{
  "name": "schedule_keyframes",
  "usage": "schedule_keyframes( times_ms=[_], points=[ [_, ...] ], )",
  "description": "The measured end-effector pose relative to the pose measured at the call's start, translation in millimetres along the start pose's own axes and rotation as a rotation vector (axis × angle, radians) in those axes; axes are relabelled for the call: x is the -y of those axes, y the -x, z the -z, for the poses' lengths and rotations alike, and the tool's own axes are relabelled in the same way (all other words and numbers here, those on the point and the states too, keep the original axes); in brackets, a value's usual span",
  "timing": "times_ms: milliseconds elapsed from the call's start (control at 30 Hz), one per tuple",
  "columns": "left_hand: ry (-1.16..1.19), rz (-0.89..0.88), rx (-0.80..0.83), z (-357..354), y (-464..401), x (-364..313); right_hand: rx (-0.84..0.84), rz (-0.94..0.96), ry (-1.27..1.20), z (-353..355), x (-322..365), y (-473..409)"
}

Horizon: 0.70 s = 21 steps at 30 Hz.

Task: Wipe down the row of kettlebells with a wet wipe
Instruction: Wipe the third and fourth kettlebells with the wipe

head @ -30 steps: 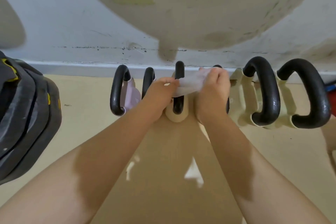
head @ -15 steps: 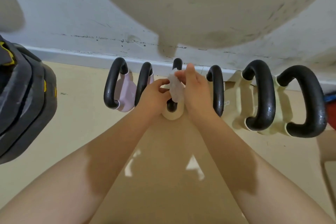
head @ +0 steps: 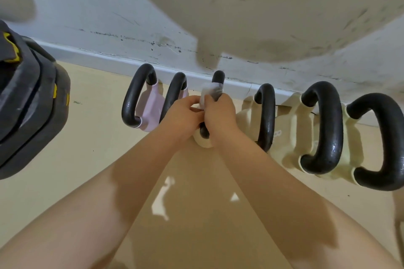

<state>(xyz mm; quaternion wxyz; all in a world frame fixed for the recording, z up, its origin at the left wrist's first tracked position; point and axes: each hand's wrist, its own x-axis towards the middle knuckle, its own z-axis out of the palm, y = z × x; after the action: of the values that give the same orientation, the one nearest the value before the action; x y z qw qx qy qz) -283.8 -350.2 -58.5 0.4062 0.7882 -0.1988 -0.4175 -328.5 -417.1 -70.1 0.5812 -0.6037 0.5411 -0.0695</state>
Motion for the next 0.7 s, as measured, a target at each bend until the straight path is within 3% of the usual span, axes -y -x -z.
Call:
schedule_keyframes(
  times_ms=[133, 267, 400, 500, 700],
  points=[
    [-0.094, 0.013, 0.113, 5, -1, -10, 0.016, 0.048, -0.016, 4, 0, -3],
    [-0.153, -0.007, 0.126, 2, 5, -4, 0.098, 0.037, -0.248, 5, -3, -4],
    [-0.103, -0.053, 0.151, -4, 15, 10, 0.061, 0.296, 0.011, 7, -12, -7],
    [-0.056, -0.051, 0.165, 0, 15, 17, 0.114, 0.263, -0.098, 14, 1, -24],
    [0.024, -0.118, 0.194, 8, 23, 32, 0.237, 0.332, -0.017, 19, -1, -38]
  ],
)
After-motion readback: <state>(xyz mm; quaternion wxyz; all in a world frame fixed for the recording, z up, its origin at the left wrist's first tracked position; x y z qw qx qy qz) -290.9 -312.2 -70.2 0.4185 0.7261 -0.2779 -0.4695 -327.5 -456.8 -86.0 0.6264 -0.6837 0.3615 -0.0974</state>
